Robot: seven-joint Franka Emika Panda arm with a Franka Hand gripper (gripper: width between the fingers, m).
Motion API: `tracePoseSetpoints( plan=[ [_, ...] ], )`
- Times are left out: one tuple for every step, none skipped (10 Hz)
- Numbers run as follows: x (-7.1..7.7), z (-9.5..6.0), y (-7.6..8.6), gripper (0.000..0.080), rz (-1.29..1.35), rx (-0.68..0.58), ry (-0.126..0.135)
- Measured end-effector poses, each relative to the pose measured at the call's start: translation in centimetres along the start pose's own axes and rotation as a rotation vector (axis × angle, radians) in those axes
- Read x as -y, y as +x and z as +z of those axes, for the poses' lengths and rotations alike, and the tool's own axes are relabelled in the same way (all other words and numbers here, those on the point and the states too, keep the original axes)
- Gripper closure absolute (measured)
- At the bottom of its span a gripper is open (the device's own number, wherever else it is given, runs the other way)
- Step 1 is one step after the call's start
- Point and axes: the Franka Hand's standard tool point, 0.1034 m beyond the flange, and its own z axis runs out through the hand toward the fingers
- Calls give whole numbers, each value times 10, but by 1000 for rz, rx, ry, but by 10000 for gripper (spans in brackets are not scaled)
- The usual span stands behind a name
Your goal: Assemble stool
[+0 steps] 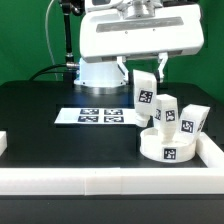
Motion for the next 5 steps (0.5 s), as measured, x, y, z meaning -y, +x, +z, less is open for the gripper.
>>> tracePoseSetpoints(
  plan=[
    [-2,0,0,475,2,1,-2],
    [-2,0,0,475,2,1,-2],
    [-2,0,0,475,2,1,-2],
    [-2,1,-2,475,2,1,-2],
    [0,5,-7,475,4,4,2]
  ],
)
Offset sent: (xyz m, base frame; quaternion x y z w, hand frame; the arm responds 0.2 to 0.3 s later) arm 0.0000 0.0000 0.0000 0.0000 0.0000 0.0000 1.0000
